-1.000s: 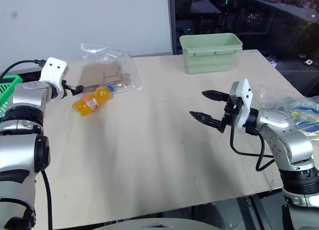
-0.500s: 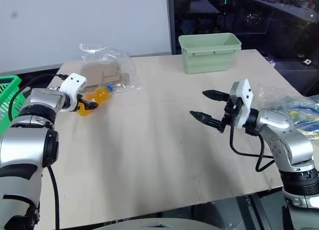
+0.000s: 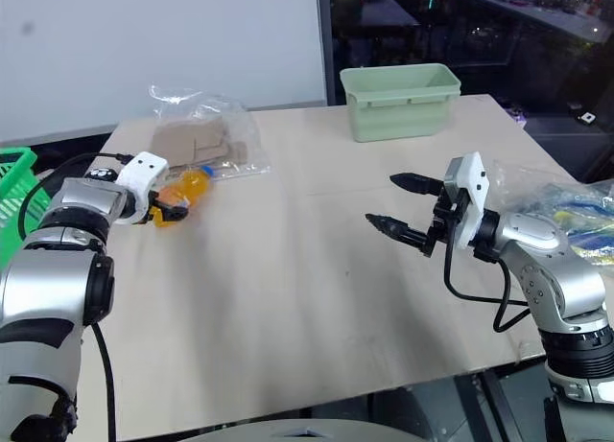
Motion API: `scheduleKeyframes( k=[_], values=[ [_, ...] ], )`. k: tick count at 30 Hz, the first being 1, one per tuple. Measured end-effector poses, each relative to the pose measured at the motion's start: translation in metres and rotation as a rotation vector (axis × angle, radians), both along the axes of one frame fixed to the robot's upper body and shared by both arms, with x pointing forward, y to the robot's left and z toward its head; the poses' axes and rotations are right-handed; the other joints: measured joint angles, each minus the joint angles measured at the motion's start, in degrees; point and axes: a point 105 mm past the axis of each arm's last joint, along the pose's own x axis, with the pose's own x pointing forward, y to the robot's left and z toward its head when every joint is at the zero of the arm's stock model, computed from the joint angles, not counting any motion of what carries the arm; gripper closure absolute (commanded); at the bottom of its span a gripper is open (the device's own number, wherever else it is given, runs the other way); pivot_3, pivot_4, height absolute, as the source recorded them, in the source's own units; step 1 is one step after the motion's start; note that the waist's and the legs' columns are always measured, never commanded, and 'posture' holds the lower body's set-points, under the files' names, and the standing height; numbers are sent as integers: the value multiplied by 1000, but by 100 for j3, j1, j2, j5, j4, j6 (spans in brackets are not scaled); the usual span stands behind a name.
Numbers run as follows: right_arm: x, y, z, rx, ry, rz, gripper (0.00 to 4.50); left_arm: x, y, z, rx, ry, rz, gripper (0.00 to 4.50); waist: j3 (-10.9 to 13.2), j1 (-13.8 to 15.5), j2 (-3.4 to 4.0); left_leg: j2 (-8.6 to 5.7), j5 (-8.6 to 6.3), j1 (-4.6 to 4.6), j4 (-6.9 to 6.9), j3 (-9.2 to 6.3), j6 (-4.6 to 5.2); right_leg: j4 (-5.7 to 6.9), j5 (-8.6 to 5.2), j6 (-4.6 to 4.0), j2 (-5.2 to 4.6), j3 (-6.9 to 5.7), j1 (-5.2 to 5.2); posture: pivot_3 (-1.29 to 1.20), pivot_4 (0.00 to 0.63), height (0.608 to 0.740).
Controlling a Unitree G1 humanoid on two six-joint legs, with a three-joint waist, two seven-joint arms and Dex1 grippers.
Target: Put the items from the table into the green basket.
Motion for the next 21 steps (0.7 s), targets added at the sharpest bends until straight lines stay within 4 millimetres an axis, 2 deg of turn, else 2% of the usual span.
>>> scheduleKeyframes(
  k=[1,4,5,6,17,21],
  values=[
    [0,0,0,0,0,0,0,-1,0,-2,-5,9,-3,97,0,-3,0,0,0,0,0,0,0,1,0,0,0,0,0,-99,0,740],
    [0,0,0,-1,-1,-1,0,-5,-1,-10,-21,31,-8,789,0,-3,0,0,0,-1,2,-1,0,3,0,0,0,-1,0,-99,0,740],
    [0,0,0,-1,-1,-2,0,-5,-1,-10,-23,30,-8,1190,0,-1,0,0,0,-1,4,-2,0,3,0,0,0,-1,0,-100,0,740],
    [0,0,0,-1,-1,-2,0,-5,-1,-10,-22,30,-8,1340,0,-2,0,-1,0,0,4,-2,0,4,0,0,-1,-1,1,-101,0,740],
    [0,0,0,-1,-1,-3,0,-3,2,-11,15,10,22,1341,0,-34,-1,-1,0,8,12,-3,0,36,-2,2,1,-1,-1,-103,0,740],
    [0,0,0,-1,-1,-3,0,3,1,-6,17,-57,22,1341,8,-44,-14,0,0,2,13,-5,0,37,-1,2,2,-1,-6,-113,0,740]
  ],
)
